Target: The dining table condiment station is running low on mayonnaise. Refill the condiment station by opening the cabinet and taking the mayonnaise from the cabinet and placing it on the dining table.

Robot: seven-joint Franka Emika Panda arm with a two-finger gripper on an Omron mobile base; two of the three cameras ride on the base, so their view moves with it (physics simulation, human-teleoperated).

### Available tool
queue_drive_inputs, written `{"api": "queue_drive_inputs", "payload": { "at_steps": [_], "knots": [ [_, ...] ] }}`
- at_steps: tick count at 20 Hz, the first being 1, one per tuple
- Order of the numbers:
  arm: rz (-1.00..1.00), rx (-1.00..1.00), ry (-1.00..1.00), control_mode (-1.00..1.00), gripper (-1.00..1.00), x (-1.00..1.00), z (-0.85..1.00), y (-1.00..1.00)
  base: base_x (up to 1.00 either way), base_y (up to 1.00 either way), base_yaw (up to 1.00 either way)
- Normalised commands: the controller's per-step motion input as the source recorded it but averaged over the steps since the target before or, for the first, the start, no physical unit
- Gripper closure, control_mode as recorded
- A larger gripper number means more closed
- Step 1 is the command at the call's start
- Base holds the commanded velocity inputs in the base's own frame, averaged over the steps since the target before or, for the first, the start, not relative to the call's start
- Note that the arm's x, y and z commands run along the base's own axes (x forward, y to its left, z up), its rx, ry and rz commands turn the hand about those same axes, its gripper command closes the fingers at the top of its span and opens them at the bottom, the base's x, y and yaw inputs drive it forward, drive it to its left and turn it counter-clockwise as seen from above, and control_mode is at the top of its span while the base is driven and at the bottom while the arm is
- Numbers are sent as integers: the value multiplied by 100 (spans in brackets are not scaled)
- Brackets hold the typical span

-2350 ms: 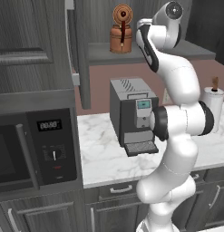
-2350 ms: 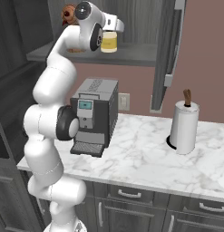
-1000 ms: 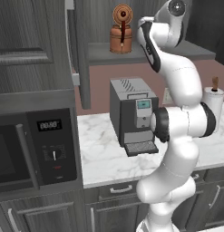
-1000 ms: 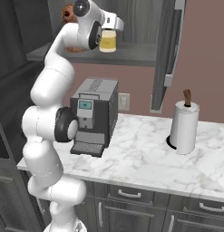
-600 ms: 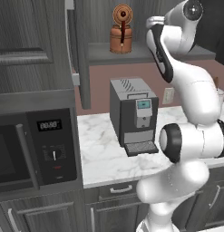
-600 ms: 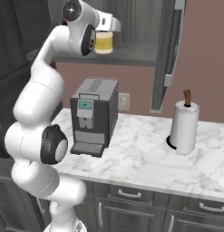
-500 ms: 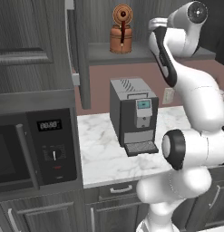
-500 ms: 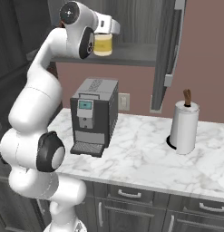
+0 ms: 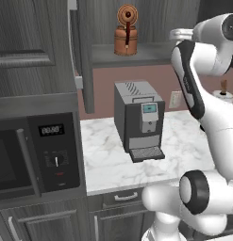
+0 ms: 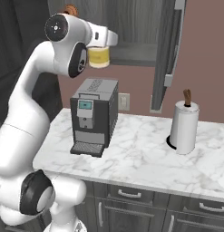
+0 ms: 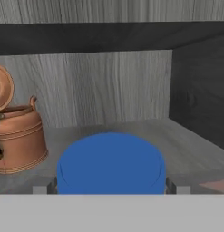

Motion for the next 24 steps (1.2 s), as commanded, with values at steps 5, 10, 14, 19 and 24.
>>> {"api": "queue_drive_inputs", "payload": {
  "at_steps": [5, 10, 14, 19, 24],
  "knots": [
    [0, -2, 5, -100, 100, -100, -30, -1, 0, 0, 0],
    [1, -7, 7, -100, 100, -100, -63, 0, 0, 0, 0],
    [0, -2, 1, -100, 100, -45, -35, 0, 0, 0, 0],
    [0, 0, 0, -100, 100, 0, 0, 0, 0, 0, 0],
    [0, 0, 0, -100, 100, 0, 0, 0, 0, 0, 0]
  ]
}}
